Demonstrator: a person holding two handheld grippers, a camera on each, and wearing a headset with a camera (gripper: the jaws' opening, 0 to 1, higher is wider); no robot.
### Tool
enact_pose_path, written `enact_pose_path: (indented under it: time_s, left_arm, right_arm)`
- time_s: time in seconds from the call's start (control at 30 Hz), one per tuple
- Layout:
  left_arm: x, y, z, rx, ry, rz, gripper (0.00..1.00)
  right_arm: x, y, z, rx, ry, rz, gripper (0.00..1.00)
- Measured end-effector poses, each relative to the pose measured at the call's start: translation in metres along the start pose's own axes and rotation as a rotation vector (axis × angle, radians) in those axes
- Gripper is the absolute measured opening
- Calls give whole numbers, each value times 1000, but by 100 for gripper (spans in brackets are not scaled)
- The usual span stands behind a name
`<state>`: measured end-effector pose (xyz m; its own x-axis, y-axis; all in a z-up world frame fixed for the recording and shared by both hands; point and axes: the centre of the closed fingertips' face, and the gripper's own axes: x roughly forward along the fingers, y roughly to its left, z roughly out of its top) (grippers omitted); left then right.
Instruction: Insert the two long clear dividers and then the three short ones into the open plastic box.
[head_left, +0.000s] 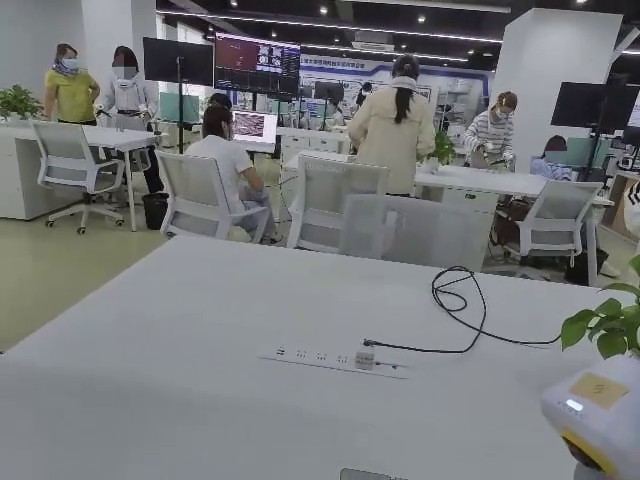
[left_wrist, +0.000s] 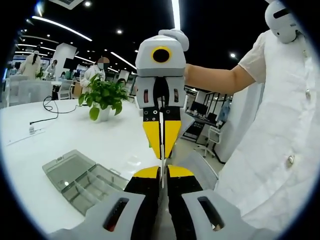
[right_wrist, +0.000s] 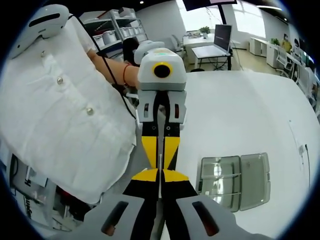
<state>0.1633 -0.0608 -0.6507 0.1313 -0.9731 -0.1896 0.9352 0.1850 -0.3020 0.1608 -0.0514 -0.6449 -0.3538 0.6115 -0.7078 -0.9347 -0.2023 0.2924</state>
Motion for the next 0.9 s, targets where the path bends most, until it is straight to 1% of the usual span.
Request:
enact_pose_path:
  time_s: [0.17,0.27,0.37,0.47,0.57,0.63,0.73,0.77,0.83,0.87,0.9]
  left_arm:
    - [-3,4,-1,-6,-1,20,6]
    - [-6,10,-5,-8,13,45,11]
    - [-10,15,-8,-18,11,68,14]
    - [-14,21,-12,-27,18,97,20]
    - [-19,28,-16,-28,24,134,30]
    - [-23,36,-20,-32,25,165,35]
    - [-29,46,-25,-55,31,211,42]
    - [-30,48,-26,-57,34,221,45]
    - [-34,52,-25,-67,16,234,49]
    - [-36,54,-27,-67,22,246,52]
    - [-37,56,-28,-55,24,256,55]
  right_arm:
    - [-4,-4,1,7,-12,-16,3]
    - [-5,-6,0,10,-14,-28,3]
    - [-8,-11,2,13,-24,-47,3]
    - [-11,-17,4,18,-35,-71,3]
    - [-12,-23,5,20,-42,-96,3]
    - [-12,-27,4,17,-41,-110,3]
    - [-11,-36,4,20,-45,-126,3]
    - [-11,-38,5,20,-47,-130,3]
    - [-10,-43,5,21,-50,-140,3]
    - [-9,-46,5,21,-50,-144,3]
    - [-8,-49,5,21,-49,-151,3]
